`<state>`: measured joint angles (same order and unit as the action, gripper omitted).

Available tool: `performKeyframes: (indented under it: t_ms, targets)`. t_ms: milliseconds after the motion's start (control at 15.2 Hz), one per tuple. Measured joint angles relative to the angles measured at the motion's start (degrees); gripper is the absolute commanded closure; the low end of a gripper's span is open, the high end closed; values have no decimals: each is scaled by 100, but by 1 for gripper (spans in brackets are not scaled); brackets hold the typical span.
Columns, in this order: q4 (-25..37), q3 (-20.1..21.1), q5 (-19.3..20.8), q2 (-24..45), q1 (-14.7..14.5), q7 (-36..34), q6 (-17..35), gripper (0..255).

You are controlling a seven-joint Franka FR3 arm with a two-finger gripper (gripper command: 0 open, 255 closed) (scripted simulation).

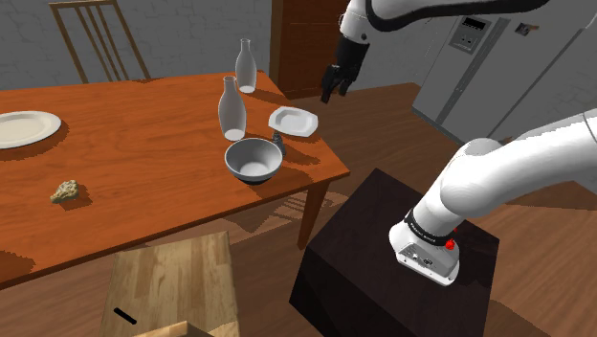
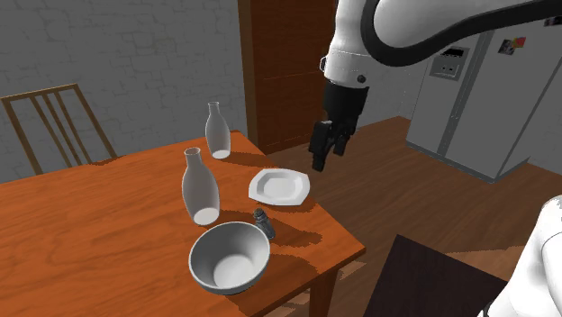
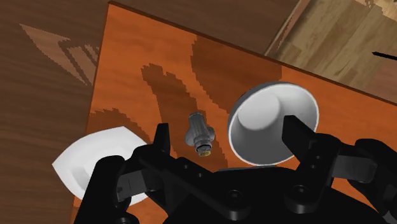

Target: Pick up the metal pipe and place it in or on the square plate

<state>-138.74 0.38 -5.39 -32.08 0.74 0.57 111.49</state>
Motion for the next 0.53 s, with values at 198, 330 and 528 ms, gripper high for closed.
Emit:
performKeyframes:
  t_ms: [198, 330, 528]
  targets:
    - [8, 108, 36, 569, -10, -100, 498, 0]
    - [48, 164, 78, 964, -6, -159, 808, 0]
    - [151, 245, 162, 1595, 3, -267, 1263, 0]
